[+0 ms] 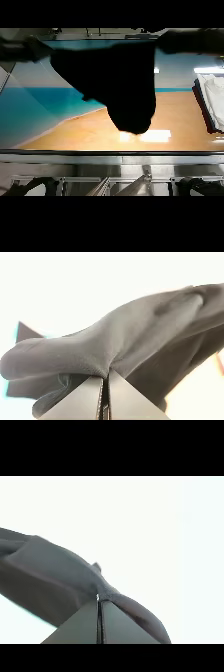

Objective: Fold the shirts.

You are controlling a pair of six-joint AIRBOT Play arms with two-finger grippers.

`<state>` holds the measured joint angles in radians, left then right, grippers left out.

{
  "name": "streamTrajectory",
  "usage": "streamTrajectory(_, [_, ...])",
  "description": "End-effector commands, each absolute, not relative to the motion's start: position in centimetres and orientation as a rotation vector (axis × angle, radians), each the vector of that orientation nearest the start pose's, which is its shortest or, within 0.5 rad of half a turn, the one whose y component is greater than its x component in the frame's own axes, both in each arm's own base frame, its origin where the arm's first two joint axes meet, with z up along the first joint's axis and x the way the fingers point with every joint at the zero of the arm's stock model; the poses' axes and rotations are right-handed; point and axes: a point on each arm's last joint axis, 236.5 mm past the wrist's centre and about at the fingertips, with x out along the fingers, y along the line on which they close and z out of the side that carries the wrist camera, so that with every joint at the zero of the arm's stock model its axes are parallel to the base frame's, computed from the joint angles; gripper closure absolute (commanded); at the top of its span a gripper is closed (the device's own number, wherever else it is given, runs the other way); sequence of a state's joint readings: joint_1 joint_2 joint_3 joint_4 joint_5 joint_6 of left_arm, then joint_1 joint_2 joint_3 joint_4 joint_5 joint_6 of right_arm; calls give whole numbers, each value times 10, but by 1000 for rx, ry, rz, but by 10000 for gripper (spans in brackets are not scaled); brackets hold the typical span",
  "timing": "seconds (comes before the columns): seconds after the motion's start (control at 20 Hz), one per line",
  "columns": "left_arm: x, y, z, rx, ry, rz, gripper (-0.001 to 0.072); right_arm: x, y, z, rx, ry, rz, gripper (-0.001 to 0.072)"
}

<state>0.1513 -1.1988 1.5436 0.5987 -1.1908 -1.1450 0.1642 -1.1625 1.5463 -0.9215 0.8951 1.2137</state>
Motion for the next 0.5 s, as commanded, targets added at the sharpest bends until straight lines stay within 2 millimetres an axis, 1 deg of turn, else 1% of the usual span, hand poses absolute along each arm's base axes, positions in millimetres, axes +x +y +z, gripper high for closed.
streamTrajectory(0.0, [330,-101,451,-255,29,-603,710,333,146,440,37,15,563,698])
streamTrajectory(0.05, [298,-90,485,-201,-98,-524,710,302,134,470,8,-84,530,697])
streamTrajectory(0.1, [263,-79,513,-147,-213,-443,707,276,124,492,-13,-164,503,697])
streamTrajectory(0.15, [234,-75,532,-101,-298,-386,690,249,118,510,-35,-237,489,697])
streamTrajectory(0.2, [204,-79,547,-54,-360,-354,690,229,114,523,-53,-293,483,697])
streamTrajectory(0.25, [186,-84,554,-13,-387,-336,690,216,116,530,-63,-328,495,697])
streamTrajectory(0.3, [177,-90,556,17,-385,-336,690,210,119,533,-75,-345,511,697])
streamTrajectory(0.35, [178,-95,555,35,-360,-348,690,216,124,530,-71,-334,530,698])
streamTrajectory(0.4, [187,-99,551,34,-316,-381,691,229,128,524,-57,-304,544,697])
streamTrajectory(0.45, [204,-99,541,6,-248,-423,691,253,134,510,-42,-250,559,697])
